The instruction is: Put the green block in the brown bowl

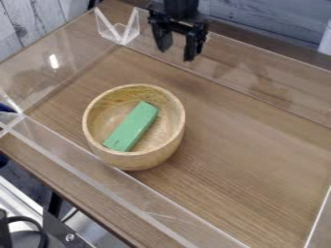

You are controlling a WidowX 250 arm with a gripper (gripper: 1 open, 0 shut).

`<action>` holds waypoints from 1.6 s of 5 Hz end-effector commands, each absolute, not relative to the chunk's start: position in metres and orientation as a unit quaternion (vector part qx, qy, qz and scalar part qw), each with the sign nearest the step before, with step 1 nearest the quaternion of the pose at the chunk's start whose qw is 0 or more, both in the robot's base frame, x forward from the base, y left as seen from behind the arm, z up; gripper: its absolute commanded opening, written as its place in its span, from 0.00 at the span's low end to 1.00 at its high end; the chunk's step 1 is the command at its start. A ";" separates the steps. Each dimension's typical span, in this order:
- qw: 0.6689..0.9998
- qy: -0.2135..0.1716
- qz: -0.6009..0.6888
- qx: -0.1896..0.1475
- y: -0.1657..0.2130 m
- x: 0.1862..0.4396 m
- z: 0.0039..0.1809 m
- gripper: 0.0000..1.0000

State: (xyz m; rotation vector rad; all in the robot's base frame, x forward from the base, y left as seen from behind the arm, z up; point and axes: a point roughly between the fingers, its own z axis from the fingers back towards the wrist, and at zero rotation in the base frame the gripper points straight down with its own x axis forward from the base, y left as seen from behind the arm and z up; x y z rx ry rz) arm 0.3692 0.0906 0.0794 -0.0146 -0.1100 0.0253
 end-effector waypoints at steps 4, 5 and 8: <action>0.983 -0.059 0.167 0.047 0.158 0.375 0.090 1.00; 0.983 -0.066 0.162 0.050 0.182 0.377 0.083 1.00; 0.982 -0.052 0.176 0.048 0.193 0.376 0.074 0.00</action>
